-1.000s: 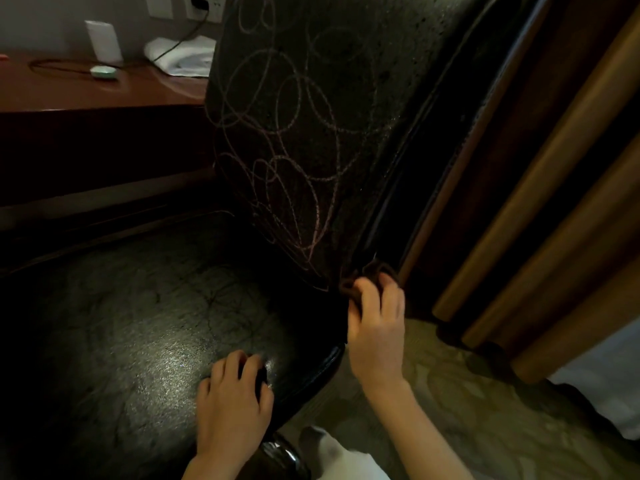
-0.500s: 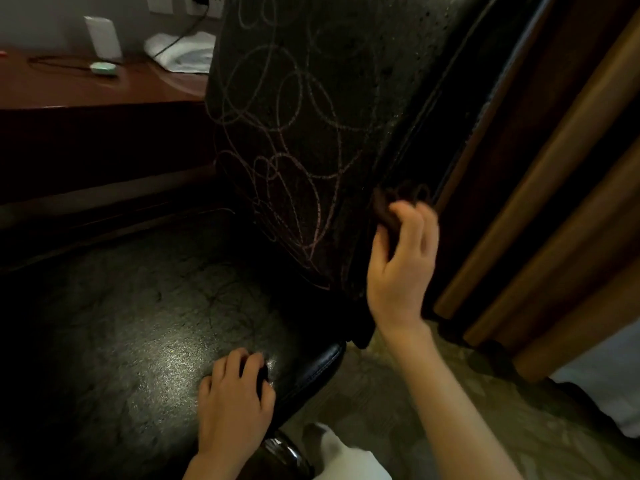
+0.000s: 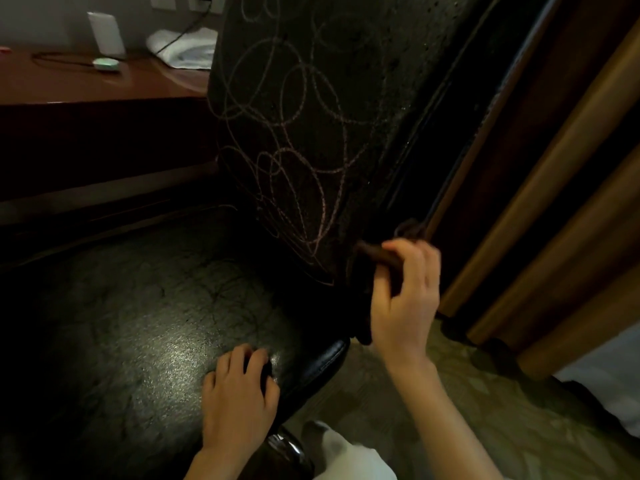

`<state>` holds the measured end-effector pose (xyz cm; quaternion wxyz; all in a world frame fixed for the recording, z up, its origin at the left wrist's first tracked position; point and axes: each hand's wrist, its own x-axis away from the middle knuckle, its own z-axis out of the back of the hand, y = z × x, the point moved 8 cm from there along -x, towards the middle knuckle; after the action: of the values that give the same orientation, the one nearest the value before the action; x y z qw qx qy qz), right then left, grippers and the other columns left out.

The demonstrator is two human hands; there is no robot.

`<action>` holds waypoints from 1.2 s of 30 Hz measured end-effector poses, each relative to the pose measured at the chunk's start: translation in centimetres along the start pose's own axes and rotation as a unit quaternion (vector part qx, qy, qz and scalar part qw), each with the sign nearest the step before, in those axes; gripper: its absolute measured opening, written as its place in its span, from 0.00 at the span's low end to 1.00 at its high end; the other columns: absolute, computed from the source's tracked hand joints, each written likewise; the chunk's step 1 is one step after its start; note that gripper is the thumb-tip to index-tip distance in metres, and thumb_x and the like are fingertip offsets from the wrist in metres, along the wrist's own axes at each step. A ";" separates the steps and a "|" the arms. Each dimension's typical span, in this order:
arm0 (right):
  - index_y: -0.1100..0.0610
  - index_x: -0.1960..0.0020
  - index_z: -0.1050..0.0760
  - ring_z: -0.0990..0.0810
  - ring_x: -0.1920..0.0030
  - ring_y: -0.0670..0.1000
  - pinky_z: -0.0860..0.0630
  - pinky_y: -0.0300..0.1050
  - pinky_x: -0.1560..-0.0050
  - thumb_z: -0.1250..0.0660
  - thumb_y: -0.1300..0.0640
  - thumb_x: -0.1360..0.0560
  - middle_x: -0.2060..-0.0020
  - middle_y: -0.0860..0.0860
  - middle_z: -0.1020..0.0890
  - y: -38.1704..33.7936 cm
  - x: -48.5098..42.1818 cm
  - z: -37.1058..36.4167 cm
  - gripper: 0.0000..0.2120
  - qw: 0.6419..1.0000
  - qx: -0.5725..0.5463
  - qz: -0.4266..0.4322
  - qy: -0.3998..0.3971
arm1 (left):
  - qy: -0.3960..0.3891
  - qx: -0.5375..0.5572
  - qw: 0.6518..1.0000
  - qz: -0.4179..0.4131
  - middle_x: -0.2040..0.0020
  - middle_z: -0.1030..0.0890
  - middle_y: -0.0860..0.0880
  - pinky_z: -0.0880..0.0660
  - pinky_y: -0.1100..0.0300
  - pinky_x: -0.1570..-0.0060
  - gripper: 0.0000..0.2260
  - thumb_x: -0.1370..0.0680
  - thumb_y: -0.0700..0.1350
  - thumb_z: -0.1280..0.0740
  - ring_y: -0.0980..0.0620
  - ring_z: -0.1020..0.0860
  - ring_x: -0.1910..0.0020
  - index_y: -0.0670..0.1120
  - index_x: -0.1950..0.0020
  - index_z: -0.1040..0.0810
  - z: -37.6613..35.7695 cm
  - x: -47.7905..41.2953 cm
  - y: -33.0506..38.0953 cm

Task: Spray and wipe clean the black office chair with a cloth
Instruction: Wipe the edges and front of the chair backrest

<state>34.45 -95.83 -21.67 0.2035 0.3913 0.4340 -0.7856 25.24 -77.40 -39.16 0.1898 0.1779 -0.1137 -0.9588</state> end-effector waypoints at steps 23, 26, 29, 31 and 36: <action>0.61 0.46 0.23 0.30 0.41 0.54 0.35 0.35 0.37 0.36 0.64 0.29 0.44 0.64 0.29 -4.5 -9.1 5.6 0.11 0.988 0.090 0.102 0.078 | -0.010 -0.014 1.000 -0.003 0.50 0.22 0.50 0.25 0.51 0.59 0.18 0.32 0.56 0.44 0.49 0.24 0.52 0.52 0.49 0.22 -1.1 -0.1 -0.7; 0.61 0.46 0.23 0.30 0.42 0.53 0.33 0.34 0.39 0.37 0.59 0.26 0.44 0.64 0.29 -9.3 -16.1 7.3 0.11 0.964 0.146 0.165 0.147 | -0.009 -0.009 1.000 -0.001 0.51 0.22 0.50 0.25 0.51 0.60 0.14 0.34 0.55 0.34 0.49 0.25 0.52 0.52 0.51 0.21 -1.1 -0.1 -0.7; 0.59 0.42 0.26 0.30 0.39 0.55 0.35 0.33 0.41 0.39 0.57 0.23 0.38 0.61 0.31 -10.4 -19.3 6.0 0.12 0.950 0.249 0.167 0.087 | -0.034 0.009 0.999 0.009 0.53 0.21 0.50 0.25 0.51 0.62 0.19 0.42 0.51 0.23 0.48 0.23 0.55 0.52 0.53 0.20 -1.1 -0.3 -0.4; 0.59 0.40 0.27 0.32 0.38 0.57 0.33 0.40 0.40 0.38 0.59 0.24 0.36 0.59 0.31 -9.3 -18.7 4.6 0.13 0.944 0.290 0.155 0.036 | -0.038 0.012 0.999 0.009 0.54 0.21 0.51 0.25 0.52 0.63 0.19 0.42 0.51 0.23 0.49 0.22 0.55 0.53 0.54 0.20 -1.0 -0.3 -0.4; 0.61 0.42 0.26 0.28 0.42 0.61 0.28 0.50 0.43 0.34 0.65 0.28 0.40 0.61 0.28 -7.7 -12.0 1.2 0.14 0.948 0.260 0.178 -0.041 | -0.035 0.008 0.999 0.001 0.52 0.21 0.52 0.25 0.53 0.61 0.18 0.40 0.53 0.24 0.50 0.22 0.54 0.53 0.52 0.20 -1.1 -0.4 -0.6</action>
<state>36.18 -92.98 -7.78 0.2488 0.4694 0.1287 -0.8374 25.83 -76.91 -40.24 0.1851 0.1458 -0.1278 -0.9634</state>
